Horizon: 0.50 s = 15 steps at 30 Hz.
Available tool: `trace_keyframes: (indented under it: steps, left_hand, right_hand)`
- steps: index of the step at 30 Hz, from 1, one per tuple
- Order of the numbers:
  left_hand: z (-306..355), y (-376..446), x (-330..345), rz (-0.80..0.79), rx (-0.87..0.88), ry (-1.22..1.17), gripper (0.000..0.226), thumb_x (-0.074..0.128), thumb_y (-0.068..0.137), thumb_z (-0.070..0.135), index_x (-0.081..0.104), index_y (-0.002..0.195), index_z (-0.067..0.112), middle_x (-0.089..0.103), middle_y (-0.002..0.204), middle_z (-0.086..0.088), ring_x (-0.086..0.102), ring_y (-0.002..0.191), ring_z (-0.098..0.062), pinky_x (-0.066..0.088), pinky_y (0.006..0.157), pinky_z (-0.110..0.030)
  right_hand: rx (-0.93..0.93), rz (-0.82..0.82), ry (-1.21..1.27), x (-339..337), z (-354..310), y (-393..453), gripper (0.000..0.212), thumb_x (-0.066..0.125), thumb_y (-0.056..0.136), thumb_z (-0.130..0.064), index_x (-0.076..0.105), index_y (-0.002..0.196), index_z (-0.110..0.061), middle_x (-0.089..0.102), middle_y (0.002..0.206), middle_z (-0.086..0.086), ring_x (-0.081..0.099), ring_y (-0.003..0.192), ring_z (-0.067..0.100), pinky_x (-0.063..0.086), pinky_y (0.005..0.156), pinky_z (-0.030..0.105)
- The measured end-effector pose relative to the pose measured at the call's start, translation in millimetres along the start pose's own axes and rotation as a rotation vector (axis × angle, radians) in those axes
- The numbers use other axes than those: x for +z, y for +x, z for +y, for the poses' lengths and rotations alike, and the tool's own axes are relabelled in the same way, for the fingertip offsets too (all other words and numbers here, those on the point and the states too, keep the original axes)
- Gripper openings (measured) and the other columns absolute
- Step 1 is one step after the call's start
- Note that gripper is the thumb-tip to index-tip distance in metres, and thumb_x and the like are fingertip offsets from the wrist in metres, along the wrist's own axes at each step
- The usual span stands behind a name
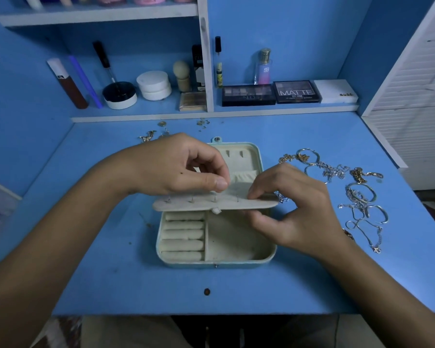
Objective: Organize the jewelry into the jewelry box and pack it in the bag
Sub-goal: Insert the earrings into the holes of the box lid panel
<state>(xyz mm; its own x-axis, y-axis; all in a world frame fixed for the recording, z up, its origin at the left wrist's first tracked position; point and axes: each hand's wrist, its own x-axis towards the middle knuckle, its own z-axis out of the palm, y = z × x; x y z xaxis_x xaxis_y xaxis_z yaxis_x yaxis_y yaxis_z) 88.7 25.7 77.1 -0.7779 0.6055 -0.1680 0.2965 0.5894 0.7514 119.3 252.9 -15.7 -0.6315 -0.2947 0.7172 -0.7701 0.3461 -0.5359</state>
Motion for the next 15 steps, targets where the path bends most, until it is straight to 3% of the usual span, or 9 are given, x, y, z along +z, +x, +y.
trace_keyframes:
  steps: [8, 15]
  left_hand:
    - [-0.1, 4.6, 6.2, -0.076, 0.029, 0.011, 0.005, 0.07, 0.089, 0.022, 0.073, 0.093, 0.024, 0.072, 0.09, 0.011, 0.067, 0.087, -0.008, 0.05, 0.079, -0.018]
    - [1.3, 4.8, 8.7, -0.082, 0.042, 0.007, 0.007, 0.069, 0.088, 0.028, 0.073, 0.093, 0.025, 0.072, 0.09, 0.012, 0.066, 0.086, -0.005, 0.052, 0.079, -0.022]
  right_hand:
    - [-0.027, -0.011, -0.01, -0.8, 1.2, -1.3, 0.011, 0.072, 0.076, -0.015, 0.071, 0.075, -0.005, 0.067, 0.079, 0.001, 0.062, 0.075, 0.017, 0.046, 0.073, 0.027]
    - [-0.029, -0.011, -0.007, -1.0, 0.3, -0.7, 0.009, 0.071, 0.075, -0.015, 0.071, 0.074, -0.005, 0.067, 0.078, 0.0, 0.062, 0.074, 0.019, 0.047, 0.072, 0.029]
